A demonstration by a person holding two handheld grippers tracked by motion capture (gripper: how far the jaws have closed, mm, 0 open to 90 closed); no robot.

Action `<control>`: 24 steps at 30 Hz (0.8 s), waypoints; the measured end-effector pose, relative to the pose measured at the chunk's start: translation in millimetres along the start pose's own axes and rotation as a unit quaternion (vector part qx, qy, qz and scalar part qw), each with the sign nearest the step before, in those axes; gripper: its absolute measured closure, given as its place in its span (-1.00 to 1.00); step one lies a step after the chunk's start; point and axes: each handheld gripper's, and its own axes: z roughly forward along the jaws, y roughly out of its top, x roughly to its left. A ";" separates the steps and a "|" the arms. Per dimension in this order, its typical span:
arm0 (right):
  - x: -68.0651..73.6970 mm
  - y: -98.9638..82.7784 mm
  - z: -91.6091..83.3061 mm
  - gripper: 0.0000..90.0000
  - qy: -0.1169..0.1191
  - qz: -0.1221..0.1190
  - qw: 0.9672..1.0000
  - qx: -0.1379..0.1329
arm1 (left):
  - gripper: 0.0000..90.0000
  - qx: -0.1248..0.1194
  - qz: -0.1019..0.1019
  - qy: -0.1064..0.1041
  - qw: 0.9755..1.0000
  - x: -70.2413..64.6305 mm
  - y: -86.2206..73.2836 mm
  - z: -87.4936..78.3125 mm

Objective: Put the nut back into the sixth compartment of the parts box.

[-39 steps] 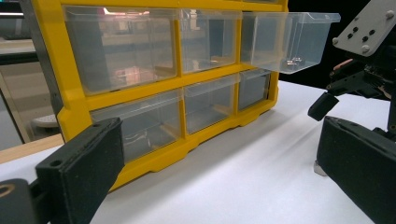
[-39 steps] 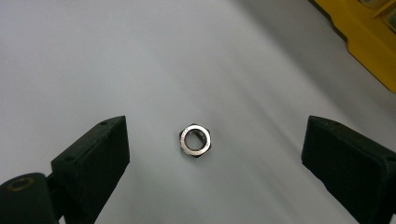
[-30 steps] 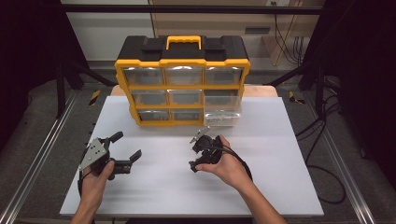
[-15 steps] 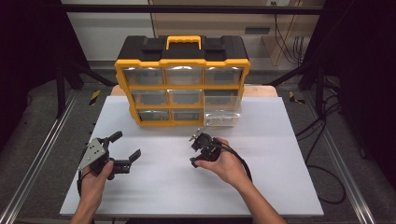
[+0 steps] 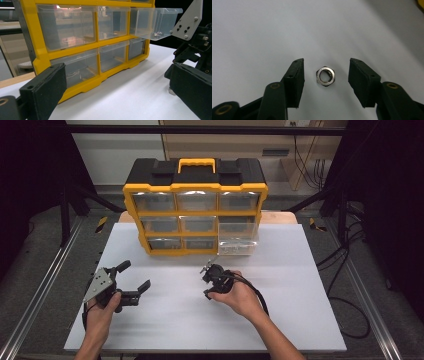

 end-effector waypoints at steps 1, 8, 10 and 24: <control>-0.7 0.2 0.8 0.07 0.001 -0.005 1.000 0.002 | -0.98 0.000 0.000 0.000 1.000 0.1 0.0 -0.1; 0.3 1.1 5.0 0.17 0.008 -0.001 1.000 0.014 | -0.98 0.001 0.000 0.000 1.000 0.2 0.0 -0.1; 0.3 1.1 5.7 0.20 0.010 0.000 1.000 0.017 | -0.98 0.001 0.000 0.000 1.000 0.0 0.0 0.1; -2.3 1.2 11.1 0.39 0.019 0.000 0.999 0.030 | -0.98 0.002 0.000 0.000 1.000 0.3 -0.1 0.1</control>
